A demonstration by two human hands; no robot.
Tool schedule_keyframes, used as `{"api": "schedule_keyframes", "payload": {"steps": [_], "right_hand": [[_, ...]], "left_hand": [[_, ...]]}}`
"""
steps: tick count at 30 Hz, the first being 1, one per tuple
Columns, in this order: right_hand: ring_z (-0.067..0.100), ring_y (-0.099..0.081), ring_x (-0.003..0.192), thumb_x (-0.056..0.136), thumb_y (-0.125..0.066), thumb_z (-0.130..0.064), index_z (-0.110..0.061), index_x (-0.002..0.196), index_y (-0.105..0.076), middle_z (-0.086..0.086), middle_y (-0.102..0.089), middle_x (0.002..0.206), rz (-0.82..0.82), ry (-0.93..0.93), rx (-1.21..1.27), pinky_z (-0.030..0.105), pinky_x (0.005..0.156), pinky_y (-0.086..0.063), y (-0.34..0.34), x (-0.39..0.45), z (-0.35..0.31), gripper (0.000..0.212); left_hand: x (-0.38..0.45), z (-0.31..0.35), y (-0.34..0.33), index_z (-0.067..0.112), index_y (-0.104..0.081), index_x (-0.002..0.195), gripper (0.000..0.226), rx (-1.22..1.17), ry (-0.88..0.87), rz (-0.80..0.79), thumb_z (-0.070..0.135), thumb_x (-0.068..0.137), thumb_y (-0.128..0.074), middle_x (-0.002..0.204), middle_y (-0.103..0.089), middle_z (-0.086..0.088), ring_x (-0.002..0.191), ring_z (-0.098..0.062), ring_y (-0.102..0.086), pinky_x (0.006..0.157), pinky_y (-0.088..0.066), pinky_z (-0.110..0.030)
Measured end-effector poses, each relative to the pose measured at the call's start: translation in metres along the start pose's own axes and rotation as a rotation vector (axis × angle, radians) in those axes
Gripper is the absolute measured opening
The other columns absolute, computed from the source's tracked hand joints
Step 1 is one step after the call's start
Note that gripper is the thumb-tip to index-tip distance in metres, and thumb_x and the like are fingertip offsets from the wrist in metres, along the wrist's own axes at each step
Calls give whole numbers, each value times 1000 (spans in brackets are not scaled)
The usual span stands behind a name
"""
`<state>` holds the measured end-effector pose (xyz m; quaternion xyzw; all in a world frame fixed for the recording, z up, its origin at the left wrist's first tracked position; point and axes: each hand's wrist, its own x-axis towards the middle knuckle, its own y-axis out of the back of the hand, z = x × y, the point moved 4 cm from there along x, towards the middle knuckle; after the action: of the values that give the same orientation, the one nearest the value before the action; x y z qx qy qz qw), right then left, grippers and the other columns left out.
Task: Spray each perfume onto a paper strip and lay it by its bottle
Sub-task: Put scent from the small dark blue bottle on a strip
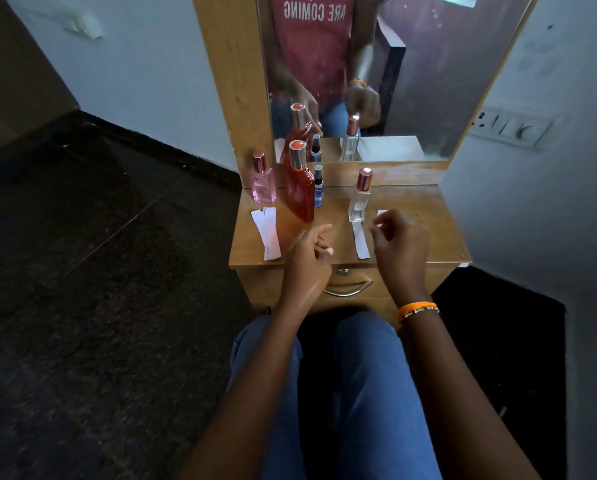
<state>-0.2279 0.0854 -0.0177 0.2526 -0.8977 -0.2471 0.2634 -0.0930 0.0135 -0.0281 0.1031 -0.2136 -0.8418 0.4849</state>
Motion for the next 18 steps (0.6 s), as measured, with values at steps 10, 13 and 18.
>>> {"api": "schedule_keyframes", "payload": {"steps": [10,13,18], "right_hand": [[35,-59,107,82,-52,11,-5,126,-52,21,-55,127,-238,349,-131,38,85,-50,-44,46,-87,48],[39,-59,101,82,-51,9,-5,120,-55,23,-59,115,-344,359,-226,44,81,-48,-54,61,-87,41],[43,-60,95,84,-50,8,-1,110,-55,24,-63,104,-391,366,-334,51,79,-50,-62,69,-88,28]], "left_hand": [[4,-4,10,21,-54,125,38,-34,34,9,5,90,-52,95,-57,2,83,0,-50,66,-36,-2],[6,-7,14,19,-54,125,39,-45,42,22,4,89,-53,91,-57,5,80,2,-50,66,-36,2],[9,-10,18,18,-53,127,40,-59,56,23,4,89,-53,91,-57,7,80,5,-50,65,-37,2]]}}
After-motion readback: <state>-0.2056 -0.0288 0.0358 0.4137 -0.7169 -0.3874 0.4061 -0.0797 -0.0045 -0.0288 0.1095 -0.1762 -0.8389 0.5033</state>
